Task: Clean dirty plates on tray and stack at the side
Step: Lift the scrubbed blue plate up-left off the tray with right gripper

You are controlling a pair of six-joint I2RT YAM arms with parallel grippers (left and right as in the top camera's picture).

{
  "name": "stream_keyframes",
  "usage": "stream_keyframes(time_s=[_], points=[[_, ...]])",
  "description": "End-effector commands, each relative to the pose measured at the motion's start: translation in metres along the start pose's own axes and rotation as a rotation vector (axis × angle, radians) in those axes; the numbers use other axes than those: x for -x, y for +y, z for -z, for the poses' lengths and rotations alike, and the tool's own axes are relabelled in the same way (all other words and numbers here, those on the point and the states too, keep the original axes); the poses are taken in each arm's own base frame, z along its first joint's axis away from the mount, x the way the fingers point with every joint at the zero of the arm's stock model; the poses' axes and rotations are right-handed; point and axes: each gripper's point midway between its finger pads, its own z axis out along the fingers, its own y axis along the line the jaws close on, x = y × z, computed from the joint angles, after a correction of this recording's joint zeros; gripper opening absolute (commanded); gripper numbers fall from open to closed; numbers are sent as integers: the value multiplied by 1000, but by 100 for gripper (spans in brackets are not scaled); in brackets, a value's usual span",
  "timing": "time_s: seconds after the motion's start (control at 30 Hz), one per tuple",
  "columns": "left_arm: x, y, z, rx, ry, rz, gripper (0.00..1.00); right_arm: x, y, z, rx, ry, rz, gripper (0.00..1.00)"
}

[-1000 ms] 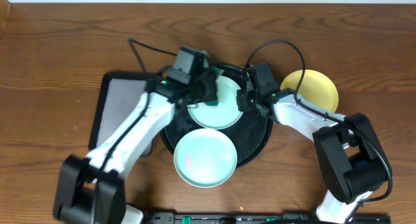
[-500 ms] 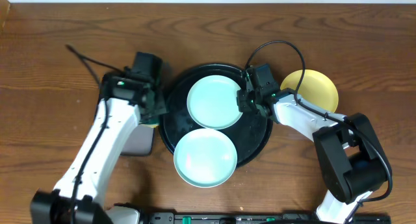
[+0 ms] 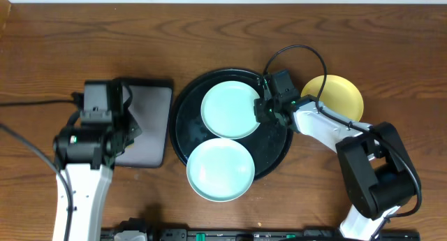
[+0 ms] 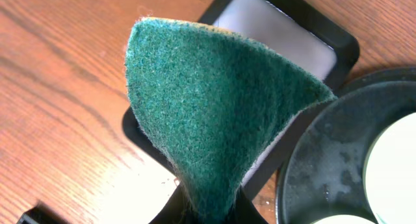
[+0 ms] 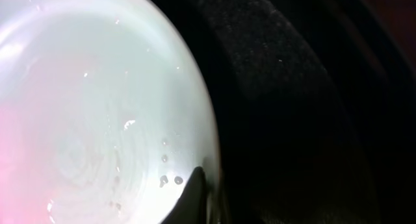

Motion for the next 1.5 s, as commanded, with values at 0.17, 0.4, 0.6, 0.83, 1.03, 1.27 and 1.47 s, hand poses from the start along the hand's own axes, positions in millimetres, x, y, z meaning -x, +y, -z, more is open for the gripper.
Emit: stream_keyframes(time_s=[0.17,0.4,0.6,0.83,1.03,1.27,1.47], points=[[-5,11,-10,33,-27,29,7,6,1,-2,4,-26,-41,1],[-2,9,-10,27,-38,32,7,42,15,29,69,-123,-117,1],[-2,9,-10,26,-38,33,8,76,40,70,149,-235,-149,1],[-4,5,-10,6,-26,32,7,88,84,74,218,-322,-177,1],[-5,5,-10,3,-24,32,7,91,128,73,183,-460,-140,1],[-5,5,-10,1,-22,32,8,83,190,74,193,-629,-89,1],[-7,5,-10,4,-16,30,7,73,223,72,175,-727,34,1]])
